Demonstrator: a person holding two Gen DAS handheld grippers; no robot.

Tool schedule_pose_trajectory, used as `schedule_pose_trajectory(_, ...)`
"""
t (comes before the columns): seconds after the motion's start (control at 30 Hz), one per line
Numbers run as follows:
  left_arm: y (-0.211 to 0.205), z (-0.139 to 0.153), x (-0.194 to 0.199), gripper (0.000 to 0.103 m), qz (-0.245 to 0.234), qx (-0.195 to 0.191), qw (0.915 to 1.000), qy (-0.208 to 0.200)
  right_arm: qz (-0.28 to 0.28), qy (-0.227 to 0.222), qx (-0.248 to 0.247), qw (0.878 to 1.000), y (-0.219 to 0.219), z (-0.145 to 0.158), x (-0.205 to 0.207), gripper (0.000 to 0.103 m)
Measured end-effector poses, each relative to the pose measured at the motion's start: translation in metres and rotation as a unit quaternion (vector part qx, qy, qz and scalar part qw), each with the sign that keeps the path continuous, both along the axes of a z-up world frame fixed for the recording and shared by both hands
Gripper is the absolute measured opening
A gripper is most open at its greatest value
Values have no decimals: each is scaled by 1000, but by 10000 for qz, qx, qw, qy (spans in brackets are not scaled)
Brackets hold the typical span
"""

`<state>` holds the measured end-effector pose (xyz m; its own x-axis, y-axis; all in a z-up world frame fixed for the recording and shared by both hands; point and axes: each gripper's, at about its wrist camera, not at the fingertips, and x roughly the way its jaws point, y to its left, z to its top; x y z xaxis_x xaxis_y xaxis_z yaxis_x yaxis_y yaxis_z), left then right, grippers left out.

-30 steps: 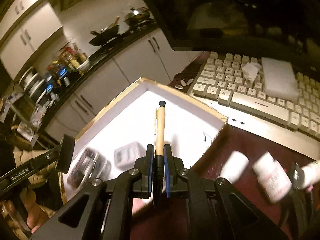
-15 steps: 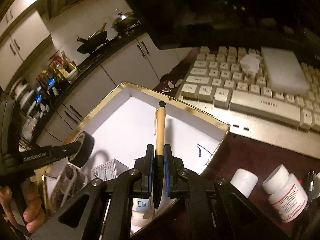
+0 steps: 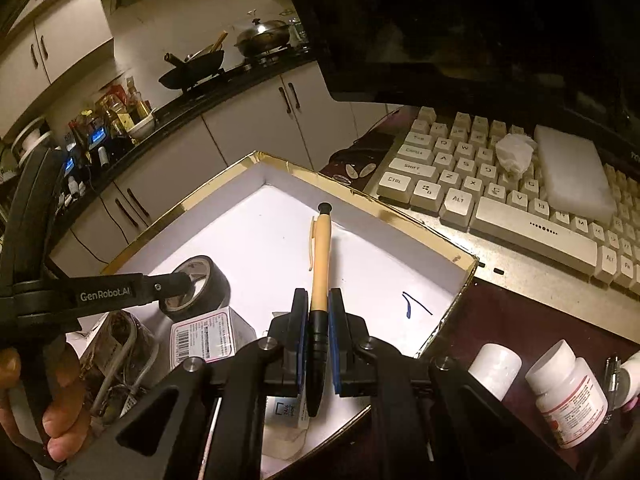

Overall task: Organize objects
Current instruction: 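Carry the tape roll and yellow pen over the tray with both tools, then open both tools to drop the tape roll and yellow pen into the tray, then withdraw both tools from the tray back over the desk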

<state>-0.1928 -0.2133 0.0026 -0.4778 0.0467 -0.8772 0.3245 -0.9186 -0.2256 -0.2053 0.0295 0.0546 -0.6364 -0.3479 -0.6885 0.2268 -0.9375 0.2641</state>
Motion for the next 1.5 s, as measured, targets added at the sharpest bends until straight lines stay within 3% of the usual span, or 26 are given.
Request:
schedule_pose_trajectory(0.13,-1,1,1,12,27,99,9999,35,16,-15,-169,9999,0,-1,1,8)
schedule_pose_trajectory(0.33,-4,6,10,38,54,405,9989,223,106,-54,-357,9993,0,-2,1,9)
schedule_pose_trajectory(0.47,-8,16,24,41,165,612,9967,514,20,-90,-624,9980,6,0,0,10)
schedule_pose_trajectory(0.5,-8,20,29,41,192,619,9961,595,14,-74,-642,9979,6,1,1,16)
schedule_pose_trajectory(0.6,-9,31,49,41,276,701,9928,930,73,40,-782,9969,7,7,5,54)
schedule_pose_trajectory(0.63,-10,35,57,41,305,728,9914,1047,115,93,-807,9966,6,10,7,56)
schedule_pose_trajectory(0.73,-8,46,78,50,389,832,9864,1365,210,97,-747,9969,2,17,10,56)
schedule_pose_trajectory(0.8,-4,54,92,51,333,865,9832,1573,331,1,-779,9964,0,22,13,56)
schedule_pose_trajectory(1.03,24,74,146,52,58,439,9764,2114,399,26,-688,9968,17,46,66,56)
schedule_pose_trajectory(1.2,50,72,170,53,-304,382,9733,2245,84,-122,-712,9973,64,31,109,56)
schedule_pose_trajectory(1.33,79,69,176,53,-683,347,9729,2182,-454,-83,-250,9986,106,20,137,56)
schedule_pose_trajectory(1.5,109,65,179,53,-1026,306,9721,2085,-931,-230,-151,9953,146,4,156,56)
